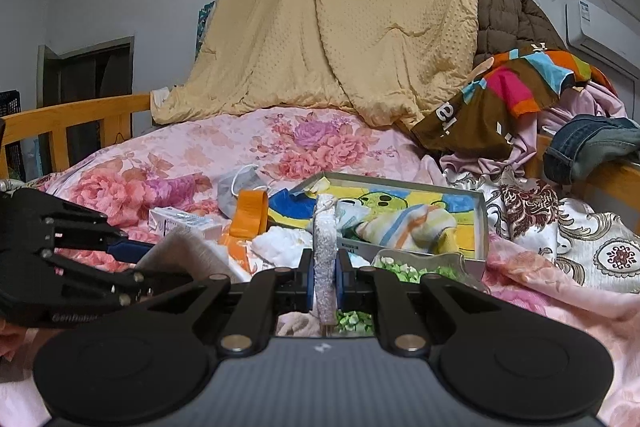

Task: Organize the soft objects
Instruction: 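Carry the pouch with the left tool while the right tool carries the badge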

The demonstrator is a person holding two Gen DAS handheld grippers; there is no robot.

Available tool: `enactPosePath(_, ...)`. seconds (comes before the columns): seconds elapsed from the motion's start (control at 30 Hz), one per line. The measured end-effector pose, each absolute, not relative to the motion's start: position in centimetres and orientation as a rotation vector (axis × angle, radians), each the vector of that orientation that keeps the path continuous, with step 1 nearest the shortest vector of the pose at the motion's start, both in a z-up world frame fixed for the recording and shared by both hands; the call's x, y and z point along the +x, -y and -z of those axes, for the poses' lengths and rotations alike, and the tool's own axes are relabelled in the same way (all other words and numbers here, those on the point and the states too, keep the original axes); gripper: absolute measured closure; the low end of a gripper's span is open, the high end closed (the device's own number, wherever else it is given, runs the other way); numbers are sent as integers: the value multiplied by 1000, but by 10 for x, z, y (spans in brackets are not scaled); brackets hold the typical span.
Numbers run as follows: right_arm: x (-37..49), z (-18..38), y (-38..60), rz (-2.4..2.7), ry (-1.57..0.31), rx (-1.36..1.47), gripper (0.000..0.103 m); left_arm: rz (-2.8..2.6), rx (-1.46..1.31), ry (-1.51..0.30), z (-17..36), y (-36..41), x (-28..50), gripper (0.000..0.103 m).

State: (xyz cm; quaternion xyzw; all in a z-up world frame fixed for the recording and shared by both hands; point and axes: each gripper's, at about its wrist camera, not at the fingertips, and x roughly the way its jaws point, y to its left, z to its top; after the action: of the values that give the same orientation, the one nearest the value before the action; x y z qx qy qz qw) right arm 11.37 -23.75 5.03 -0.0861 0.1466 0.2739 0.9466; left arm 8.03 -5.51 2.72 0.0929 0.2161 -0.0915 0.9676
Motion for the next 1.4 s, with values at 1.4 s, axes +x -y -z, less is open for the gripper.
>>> enactPosePath(1.4, 270, -94, 190, -628, -298, -215, 92, 279, -227, -543, -117, -20, 230, 98)
